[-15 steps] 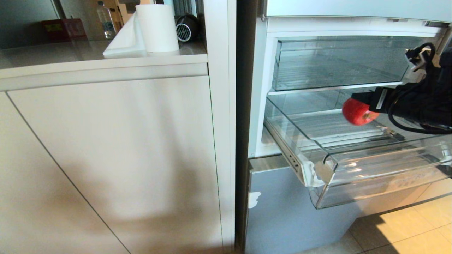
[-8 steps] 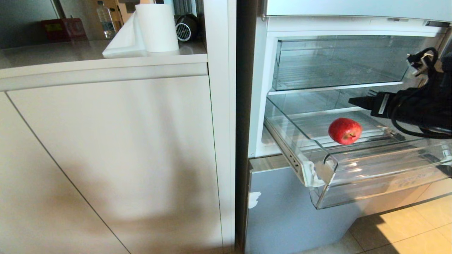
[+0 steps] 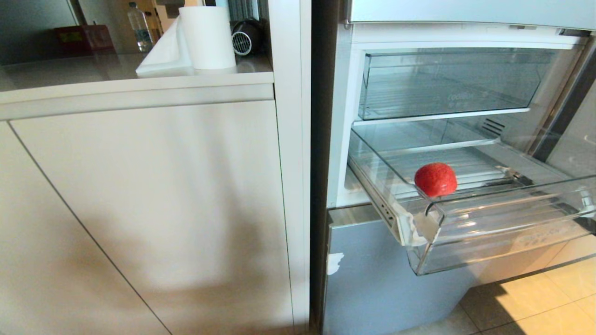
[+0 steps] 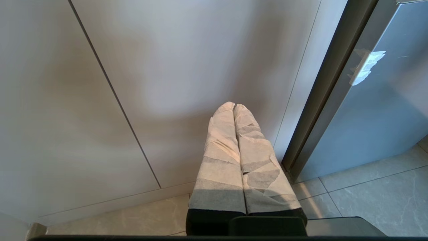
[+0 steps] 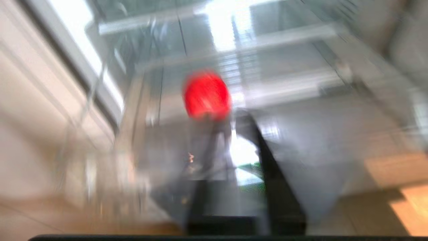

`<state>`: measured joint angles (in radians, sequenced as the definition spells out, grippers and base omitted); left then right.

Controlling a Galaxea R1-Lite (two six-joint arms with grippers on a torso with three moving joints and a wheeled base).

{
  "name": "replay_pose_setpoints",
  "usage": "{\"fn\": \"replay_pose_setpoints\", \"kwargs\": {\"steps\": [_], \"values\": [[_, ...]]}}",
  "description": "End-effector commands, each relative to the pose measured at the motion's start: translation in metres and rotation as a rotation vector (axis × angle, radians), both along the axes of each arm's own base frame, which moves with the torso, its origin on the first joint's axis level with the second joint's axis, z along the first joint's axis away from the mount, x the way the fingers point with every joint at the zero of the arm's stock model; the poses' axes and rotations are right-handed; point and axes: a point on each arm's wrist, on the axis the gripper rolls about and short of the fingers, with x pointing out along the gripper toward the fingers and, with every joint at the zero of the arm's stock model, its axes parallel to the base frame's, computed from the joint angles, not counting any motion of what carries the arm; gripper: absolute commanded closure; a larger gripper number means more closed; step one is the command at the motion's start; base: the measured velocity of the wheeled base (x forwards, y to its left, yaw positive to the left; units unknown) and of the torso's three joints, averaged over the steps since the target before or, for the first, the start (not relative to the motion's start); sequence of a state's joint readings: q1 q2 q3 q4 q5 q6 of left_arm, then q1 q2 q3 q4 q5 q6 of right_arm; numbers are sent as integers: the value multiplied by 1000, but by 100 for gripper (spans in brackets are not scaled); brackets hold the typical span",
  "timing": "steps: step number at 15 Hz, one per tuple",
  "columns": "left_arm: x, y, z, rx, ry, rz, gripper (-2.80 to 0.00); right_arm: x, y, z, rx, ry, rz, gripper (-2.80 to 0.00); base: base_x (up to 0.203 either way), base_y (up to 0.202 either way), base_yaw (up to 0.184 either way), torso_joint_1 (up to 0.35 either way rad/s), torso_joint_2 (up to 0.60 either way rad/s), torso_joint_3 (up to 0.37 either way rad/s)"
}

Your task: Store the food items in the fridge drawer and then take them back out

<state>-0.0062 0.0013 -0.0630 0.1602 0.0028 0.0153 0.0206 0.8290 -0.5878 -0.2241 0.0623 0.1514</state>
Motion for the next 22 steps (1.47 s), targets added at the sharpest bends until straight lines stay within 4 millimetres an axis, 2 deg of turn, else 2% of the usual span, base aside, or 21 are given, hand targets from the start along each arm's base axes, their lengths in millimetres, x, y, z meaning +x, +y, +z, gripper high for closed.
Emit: {"fn": "replay_pose_setpoints", "kwargs": {"steps": [1, 4, 7, 9, 11, 19, 22], "values": [[0, 0, 0, 0, 1, 0, 0, -66, -1, -59, -3, -76, -6, 0, 0, 0, 0, 0, 0, 0], [0, 0, 0, 0, 1, 0, 0, -85, -2, -126, -77, -7, -13, 0, 0, 0, 0, 0, 0, 0], [0, 0, 0, 0, 1, 0, 0, -100, -3, -163, -193, 22, -17, 0, 0, 0, 0, 0, 0, 0], [0, 0, 0, 1, 1, -1, 0, -110, -3, -171, -215, -41, -32, 0, 0, 0, 0, 0, 0, 0], [0, 0, 0, -1, 1, 0, 0, -110, -3, -175, -205, -28, -59, 0, 0, 0, 0, 0, 0, 0], [0, 0, 0, -1, 1, 0, 0, -110, -3, -175, -182, -26, -68, 0, 0, 0, 0, 0, 0, 0], [0, 0, 0, -1, 1, 0, 0, -110, -3, -175, -181, -26, -68, 0, -7, 5, -100, 2, -1, 4]]}}
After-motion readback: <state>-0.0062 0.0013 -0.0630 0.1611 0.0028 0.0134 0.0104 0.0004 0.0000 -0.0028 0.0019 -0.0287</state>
